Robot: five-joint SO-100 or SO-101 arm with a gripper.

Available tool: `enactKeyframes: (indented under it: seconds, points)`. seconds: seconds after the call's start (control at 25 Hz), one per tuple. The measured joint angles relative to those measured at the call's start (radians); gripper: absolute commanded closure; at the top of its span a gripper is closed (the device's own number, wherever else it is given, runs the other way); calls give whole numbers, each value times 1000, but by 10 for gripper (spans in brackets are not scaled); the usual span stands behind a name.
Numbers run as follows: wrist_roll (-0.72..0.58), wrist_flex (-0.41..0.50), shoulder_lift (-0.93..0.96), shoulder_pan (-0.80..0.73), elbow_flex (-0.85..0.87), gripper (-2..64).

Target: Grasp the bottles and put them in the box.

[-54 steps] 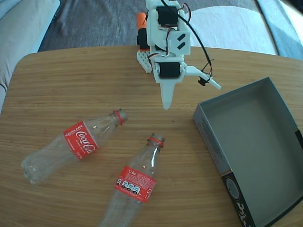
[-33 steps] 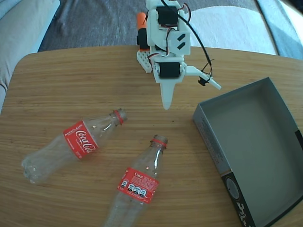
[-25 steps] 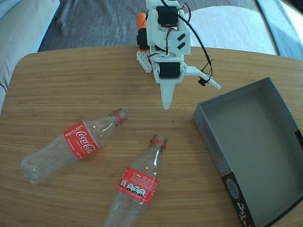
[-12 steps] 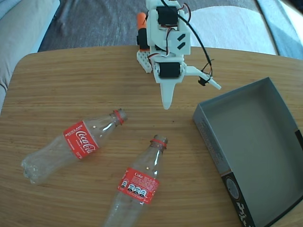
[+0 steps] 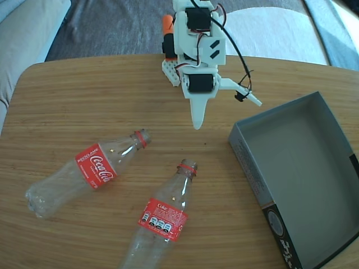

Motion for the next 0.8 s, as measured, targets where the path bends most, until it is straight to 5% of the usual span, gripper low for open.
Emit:
enactKeyframes:
  seconds: [0.28, 0.52, 0.8]
  points:
    - [0, 14, -35, -2, -97, 618]
    - [0, 14, -262, 38, -290, 616]
    - [-135, 14, -606, 66, -592, 452]
